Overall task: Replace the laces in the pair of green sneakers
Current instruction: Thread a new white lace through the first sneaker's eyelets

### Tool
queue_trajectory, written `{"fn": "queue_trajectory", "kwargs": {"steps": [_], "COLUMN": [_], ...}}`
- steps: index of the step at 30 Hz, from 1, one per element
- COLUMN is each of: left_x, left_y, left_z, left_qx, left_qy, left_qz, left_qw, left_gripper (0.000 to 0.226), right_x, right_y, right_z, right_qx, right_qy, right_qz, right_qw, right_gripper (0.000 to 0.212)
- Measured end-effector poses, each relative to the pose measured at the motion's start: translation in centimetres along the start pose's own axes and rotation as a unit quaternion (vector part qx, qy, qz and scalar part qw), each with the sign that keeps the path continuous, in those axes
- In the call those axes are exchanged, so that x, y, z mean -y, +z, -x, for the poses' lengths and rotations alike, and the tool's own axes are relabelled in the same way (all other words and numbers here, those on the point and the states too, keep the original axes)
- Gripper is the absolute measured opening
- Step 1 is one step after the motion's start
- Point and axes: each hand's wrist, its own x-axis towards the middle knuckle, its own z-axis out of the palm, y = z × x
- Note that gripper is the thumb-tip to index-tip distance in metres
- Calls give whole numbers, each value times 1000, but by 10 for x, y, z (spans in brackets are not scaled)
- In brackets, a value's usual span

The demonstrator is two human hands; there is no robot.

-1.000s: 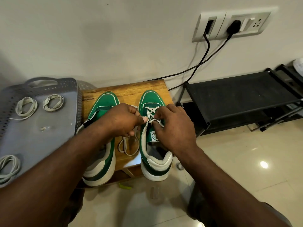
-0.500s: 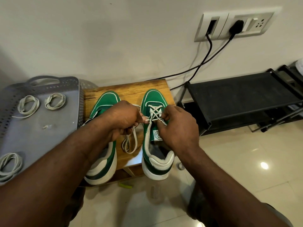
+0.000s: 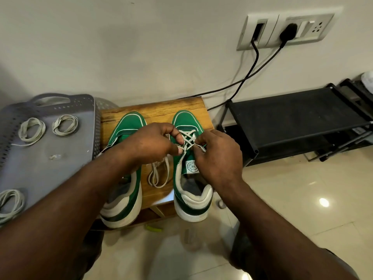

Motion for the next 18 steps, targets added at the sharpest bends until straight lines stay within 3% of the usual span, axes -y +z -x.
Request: {"fn": "queue_trajectory", "kwargs": {"steps": [5, 11, 14, 18], "left_x": [0, -1, 0, 3], "left_y": [3, 11, 17, 19], "left_z": [3, 1, 1, -3], "left_qx": [-53, -115, -102, -71], "left_qy": [119, 116, 84, 3], "left_qz": [-181, -286, -273, -148], "left_qw": [975, 944, 953, 986], "left_gripper": [12, 7, 9, 25], "right_x": [-1, -6, -8, -13], "right_y": [2, 5, 7, 6], "right_z": [-1, -2, -4, -9], "right_qx": [11, 4, 18, 69], "right_qy": [-42, -110, -130, -121], "right_qz": [-42, -21, -35, -109], "right_qw": [998, 994, 991, 984], "right_gripper": [19, 12, 13, 9]}}
